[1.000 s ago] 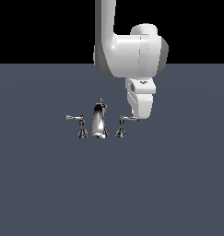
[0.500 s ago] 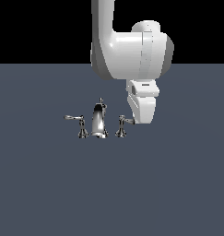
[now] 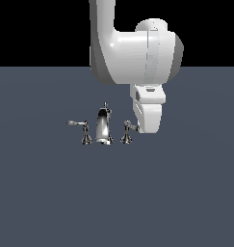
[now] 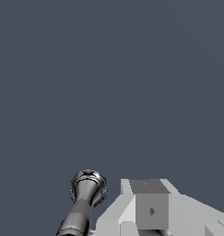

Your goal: Turn on the faucet by rotating a designated handle.

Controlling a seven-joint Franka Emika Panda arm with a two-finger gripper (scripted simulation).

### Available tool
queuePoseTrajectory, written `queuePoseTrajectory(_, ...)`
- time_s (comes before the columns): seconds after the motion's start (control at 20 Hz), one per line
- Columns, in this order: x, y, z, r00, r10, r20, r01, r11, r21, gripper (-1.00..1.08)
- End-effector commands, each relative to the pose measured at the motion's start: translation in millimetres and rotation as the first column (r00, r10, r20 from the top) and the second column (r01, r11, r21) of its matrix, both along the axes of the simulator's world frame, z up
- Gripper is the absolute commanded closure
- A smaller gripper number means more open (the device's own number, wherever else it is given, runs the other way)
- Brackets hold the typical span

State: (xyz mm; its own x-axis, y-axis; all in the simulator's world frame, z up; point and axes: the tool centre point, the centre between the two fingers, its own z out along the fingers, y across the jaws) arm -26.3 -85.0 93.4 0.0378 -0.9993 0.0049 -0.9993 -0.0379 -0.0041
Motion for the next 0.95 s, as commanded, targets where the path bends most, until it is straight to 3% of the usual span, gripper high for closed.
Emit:
queuePoseTrajectory(0.0,-6,21,0,1.0,0.018,-0.002,-0.018,1.0,0.004,1.08)
queuePoseTrajectory(0.25,-15,37,1,1.0,0.02,-0.004,-0.02,1.0,0.005,1.08)
queuePoseTrajectory(0.3,-13,15,0,1.0,-0.012,-0.002,0.012,1.0,-0.001,1.08)
queuePoseTrajectory(0.9,1,88,1,1.0,0.021,-0.004,-0.021,1.0,0.005,1.08)
